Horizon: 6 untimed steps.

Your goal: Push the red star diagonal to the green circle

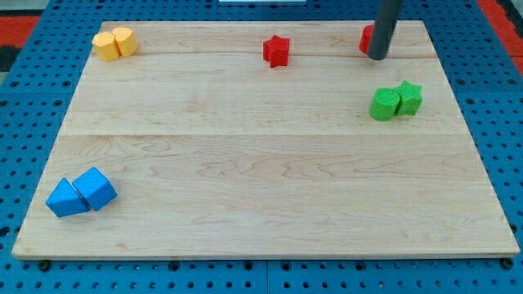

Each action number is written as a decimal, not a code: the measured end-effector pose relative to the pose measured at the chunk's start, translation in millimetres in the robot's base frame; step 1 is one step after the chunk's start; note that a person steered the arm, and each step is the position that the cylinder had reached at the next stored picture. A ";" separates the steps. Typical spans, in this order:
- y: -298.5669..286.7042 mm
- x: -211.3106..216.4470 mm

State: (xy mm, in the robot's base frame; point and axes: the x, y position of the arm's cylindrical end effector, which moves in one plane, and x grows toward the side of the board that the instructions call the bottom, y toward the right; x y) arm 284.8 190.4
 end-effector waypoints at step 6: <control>-216.6 -35.8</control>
